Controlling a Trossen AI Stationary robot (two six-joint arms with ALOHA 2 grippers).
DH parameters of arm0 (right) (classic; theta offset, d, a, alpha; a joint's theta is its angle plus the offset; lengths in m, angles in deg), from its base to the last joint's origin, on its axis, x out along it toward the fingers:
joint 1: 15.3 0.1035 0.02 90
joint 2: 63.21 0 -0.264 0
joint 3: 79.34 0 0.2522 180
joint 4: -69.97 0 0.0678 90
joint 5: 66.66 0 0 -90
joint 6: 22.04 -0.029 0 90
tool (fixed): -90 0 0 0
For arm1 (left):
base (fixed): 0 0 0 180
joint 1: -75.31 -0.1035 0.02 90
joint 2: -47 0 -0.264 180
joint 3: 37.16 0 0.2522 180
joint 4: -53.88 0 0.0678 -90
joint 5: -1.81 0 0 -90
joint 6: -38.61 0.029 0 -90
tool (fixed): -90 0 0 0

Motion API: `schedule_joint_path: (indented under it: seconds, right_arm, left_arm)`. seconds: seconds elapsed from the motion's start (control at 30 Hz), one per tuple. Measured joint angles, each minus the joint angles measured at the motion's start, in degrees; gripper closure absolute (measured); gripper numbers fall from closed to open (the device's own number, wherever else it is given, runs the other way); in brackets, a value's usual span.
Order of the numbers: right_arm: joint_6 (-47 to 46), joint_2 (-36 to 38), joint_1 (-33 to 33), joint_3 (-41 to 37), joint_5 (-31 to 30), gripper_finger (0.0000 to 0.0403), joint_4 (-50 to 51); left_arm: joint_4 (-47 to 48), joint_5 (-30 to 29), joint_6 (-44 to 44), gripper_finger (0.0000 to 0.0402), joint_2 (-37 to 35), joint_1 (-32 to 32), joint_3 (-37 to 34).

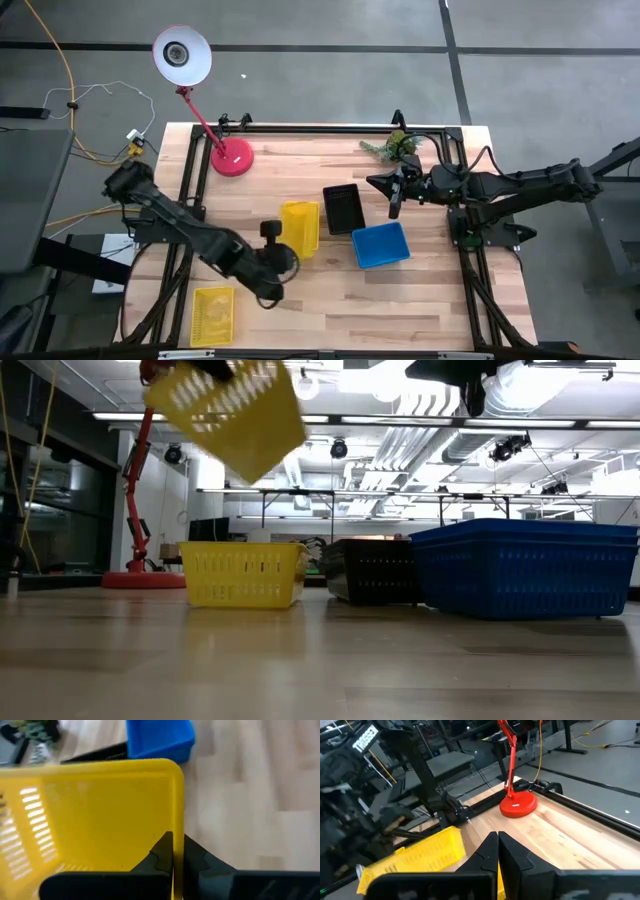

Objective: Stack baskets by color
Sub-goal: Stack the top yellow bin on the middle yellow bin

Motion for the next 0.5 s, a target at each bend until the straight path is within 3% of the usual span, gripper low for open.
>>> schedule_joint_path:
  seconds: [0.27,0.5]
  right_arm:
    - [-0.5,-0.1,0.0,0.0,-1.3,0.0402,1.8]
    - [-0.4,-0.1,0.0,0.0,-1.4,0.0402,2.9]
  left_arm:
    - [0.2,-0.9,4.4,0.0401,8.6,-3.5,0.0]
    - [0.8,-0.9,5.1,0.0401,9.9,-6.3,0.0]
